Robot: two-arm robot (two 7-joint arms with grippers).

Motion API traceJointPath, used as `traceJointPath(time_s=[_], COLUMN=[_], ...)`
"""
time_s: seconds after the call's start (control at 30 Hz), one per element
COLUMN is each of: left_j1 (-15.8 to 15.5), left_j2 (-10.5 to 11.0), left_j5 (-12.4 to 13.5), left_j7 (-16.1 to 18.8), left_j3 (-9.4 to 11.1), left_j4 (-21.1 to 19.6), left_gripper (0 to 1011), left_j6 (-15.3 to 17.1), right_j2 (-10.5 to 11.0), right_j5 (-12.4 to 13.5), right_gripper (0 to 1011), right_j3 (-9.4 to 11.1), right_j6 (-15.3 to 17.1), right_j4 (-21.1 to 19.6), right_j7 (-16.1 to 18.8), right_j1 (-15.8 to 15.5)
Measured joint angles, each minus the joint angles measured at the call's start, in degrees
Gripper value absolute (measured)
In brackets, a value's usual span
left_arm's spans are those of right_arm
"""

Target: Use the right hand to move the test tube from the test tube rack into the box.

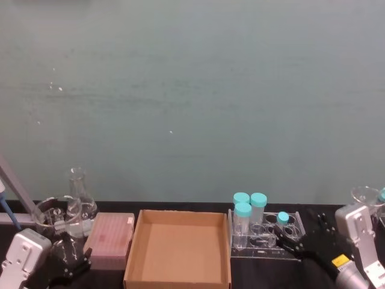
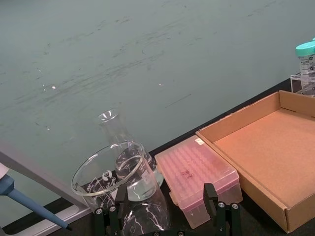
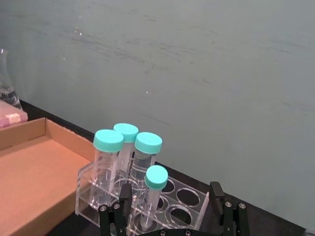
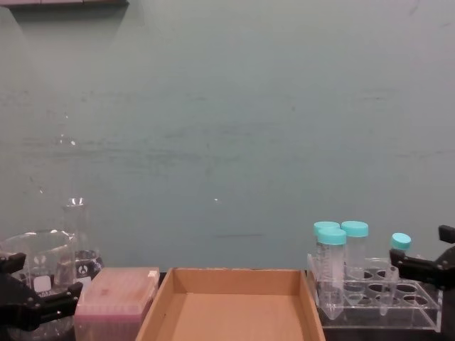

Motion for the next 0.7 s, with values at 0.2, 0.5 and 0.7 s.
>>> traceJointPath(time_s=[0.2, 0.5, 0.7], left_j1=[0.0, 0.0, 0.0], left_j2=[0.0, 0.0, 0.0], left_j5=[0.0, 0.0, 0.0], left_j7=[0.0, 0.0, 0.0], left_j3=[0.0, 0.0, 0.0], left_j4=[0.0, 0.0, 0.0], left_gripper=[1000, 1000, 1000], left_j6=[0.0, 0.0, 0.0], right_j2=[-2.7, -5.3, -6.0], right_j5=[2.2, 2.9, 2.3], right_gripper=[1003, 1003, 1002], right_j3=[0.8, 1.4, 2.0], right_j6=[-0.5, -0.7, -0.3], right_j4=[4.9, 9.3, 9.8], right_j7=[3.9, 6.8, 7.3], right_j1=[2.9, 5.4, 5.6])
